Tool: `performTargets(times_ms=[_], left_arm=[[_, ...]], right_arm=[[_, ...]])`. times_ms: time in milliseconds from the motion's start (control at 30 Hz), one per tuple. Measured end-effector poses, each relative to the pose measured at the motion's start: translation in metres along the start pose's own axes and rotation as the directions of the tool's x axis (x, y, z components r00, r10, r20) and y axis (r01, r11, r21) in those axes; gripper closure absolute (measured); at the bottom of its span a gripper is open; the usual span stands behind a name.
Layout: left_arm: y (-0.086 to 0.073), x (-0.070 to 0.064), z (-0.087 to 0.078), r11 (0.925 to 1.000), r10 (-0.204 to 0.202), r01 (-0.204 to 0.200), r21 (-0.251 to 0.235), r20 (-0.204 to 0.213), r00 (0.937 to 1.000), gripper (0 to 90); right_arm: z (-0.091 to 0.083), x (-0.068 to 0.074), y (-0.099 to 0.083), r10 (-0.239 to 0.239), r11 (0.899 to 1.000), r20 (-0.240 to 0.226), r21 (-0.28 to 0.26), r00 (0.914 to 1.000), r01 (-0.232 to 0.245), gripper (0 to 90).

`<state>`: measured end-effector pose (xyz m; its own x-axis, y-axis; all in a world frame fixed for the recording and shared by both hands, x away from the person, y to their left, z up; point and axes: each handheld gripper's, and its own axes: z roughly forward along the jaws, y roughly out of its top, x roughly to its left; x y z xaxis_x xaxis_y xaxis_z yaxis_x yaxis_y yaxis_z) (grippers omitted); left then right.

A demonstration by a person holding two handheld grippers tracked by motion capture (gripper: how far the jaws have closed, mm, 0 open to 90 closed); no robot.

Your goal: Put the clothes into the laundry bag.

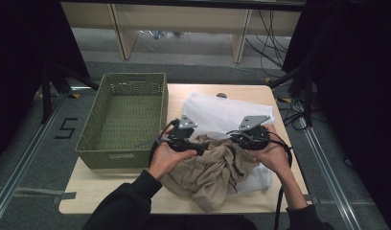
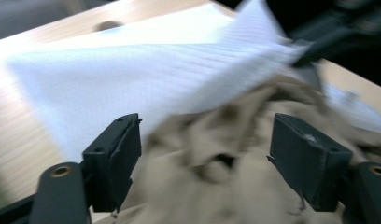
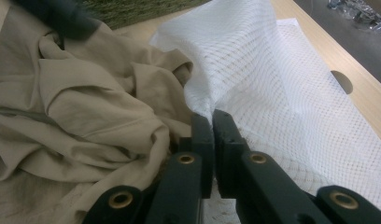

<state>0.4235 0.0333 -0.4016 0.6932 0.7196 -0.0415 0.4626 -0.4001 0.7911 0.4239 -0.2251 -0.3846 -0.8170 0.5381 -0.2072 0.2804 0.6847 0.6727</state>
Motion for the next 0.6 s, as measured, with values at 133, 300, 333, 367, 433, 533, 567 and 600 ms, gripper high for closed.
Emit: performTargets(times_ms=[133,300,333,367,433,533,567,600], left_arm=[[-0.011,0.007,0.034,0.987,0.022,-0.027,0.158,0.033,0.9992,25.0],[-0.017,0.019,0.069,0.9771,-0.043,0.012,0.212,0.14,0.9893,25.3],[-0.018,0.019,0.07,0.9773,-0.022,-0.02,0.211,0.192,0.9811,44.6],[-0.019,0.013,0.07,0.9798,-0.016,-0.029,0.198,0.218,0.9758,52.6],[-0.019,-0.001,0.064,0.9824,0.028,-0.075,0.171,0.261,0.965,69.6],[-0.018,-0.021,0.052,0.9766,0.121,-0.164,0.139,0.278,0.953,80.2],[-0.018,-0.026,0.049,0.9766,0.133,-0.175,0.125,0.29,0.9478,81.2],[-0.017,-0.034,0.047,0.9821,0.122,-0.158,0.103,0.288,0.9498,81.5]], right_arm=[[0.002,0.0,0.001,0.003,1.0,0.001,-0.007,1.0,-0.003,89.3],[0.003,0.0,0.0,0.0,1.0,0.002,-0.002,1.0,0.0,89.2],[0.005,0.0,-0.001,-0.014,1.0,0.001,0.004,0.9999,0.014,89.2],[0.006,0.0,-0.001,-0.011,1.0,-0.003,0.006,0.9999,0.011,89.2],[0.007,0.0,-0.001,0.0,1.0,-0.001,0.015,1.0,0.0,89.2],[0.008,0.001,0.0,-0.016,1.0,0.005,-0.002,0.9999,0.016,89.3],[0.007,0.002,0.002,-0.016,1.0,0.013,-0.007,0.9998,0.016,89.3],[0.006,0.002,0.002,-0.011,1.0,0.013,-0.008,0.9999,0.011,89.3]])
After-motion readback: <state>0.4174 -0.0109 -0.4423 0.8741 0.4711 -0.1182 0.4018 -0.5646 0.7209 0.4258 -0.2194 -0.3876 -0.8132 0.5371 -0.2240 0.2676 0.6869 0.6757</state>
